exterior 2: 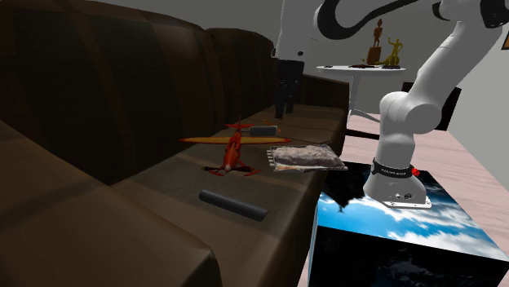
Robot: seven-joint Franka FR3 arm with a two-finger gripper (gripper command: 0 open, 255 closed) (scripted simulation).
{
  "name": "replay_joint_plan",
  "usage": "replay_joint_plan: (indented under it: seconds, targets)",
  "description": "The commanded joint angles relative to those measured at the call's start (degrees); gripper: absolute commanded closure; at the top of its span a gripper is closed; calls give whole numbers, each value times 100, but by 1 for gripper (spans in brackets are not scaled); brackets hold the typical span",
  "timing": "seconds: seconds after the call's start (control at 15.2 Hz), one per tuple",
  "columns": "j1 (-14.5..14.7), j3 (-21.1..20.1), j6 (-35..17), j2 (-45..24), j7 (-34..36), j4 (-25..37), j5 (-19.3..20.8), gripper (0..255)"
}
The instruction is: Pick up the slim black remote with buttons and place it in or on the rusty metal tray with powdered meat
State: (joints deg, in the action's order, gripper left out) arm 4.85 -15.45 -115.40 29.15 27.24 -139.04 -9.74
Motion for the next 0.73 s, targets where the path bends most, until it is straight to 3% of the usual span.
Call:
replay_joint_plan:
  seconds: [0.0,0.33,0.66]
  targets:
    - [61,-249,-259,-328,293,73,-61,0]
    - [109,-759,-801,-1249,947,438,6,0]
    - [158,-1199,-1249,-2294,1711,975,360,0]
